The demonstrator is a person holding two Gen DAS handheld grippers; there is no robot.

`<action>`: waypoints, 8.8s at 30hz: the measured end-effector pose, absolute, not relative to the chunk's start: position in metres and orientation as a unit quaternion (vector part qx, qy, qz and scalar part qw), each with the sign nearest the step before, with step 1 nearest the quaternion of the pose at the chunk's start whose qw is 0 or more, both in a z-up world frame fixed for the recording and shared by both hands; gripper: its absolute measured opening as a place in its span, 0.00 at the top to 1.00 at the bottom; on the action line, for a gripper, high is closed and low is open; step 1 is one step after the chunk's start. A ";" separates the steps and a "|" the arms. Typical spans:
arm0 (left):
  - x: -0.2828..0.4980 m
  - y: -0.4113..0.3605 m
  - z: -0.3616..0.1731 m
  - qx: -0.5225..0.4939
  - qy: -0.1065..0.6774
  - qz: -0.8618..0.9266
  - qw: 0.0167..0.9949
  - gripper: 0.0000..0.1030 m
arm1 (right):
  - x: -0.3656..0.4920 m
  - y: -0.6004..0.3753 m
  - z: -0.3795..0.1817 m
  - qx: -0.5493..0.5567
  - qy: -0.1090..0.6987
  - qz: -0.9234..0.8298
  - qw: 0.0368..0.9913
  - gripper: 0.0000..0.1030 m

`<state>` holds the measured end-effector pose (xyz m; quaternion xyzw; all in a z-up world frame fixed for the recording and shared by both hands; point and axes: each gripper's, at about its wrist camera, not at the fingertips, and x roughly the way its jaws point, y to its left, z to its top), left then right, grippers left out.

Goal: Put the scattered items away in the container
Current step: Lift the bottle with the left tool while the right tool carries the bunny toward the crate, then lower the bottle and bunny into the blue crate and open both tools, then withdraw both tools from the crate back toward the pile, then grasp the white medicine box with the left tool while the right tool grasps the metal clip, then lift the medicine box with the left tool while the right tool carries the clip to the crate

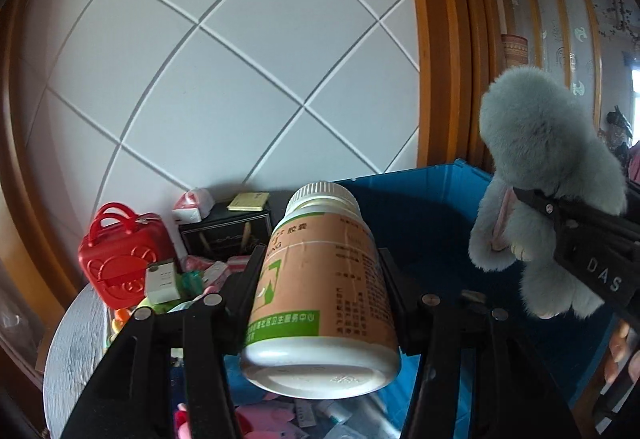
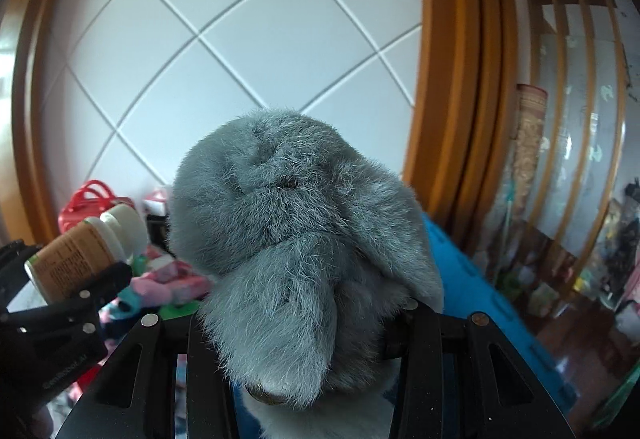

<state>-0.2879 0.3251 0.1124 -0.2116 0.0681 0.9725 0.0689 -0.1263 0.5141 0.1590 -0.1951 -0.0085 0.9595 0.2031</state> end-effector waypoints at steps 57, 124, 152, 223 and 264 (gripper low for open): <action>-0.446 0.549 -0.234 -0.767 0.129 0.628 -0.001 0.26 | -0.199 0.742 -0.240 -0.797 0.003 0.601 0.061 0.47; -0.218 0.332 0.055 -0.499 0.034 0.864 0.054 0.22 | -0.084 0.525 0.083 -0.525 0.015 0.848 0.073 0.05; -0.141 0.041 -0.007 -0.445 -0.001 0.895 -0.042 0.22 | -0.208 0.298 0.003 -0.511 0.039 0.855 0.082 0.04; -0.147 -0.030 -0.223 -0.433 -0.042 0.883 -0.177 0.70 | -0.237 0.252 -0.177 -0.469 0.106 0.876 0.039 0.64; -0.205 0.213 0.067 -0.199 0.047 0.979 0.024 0.70 | -0.115 0.394 0.119 -0.197 0.029 0.950 0.242 0.64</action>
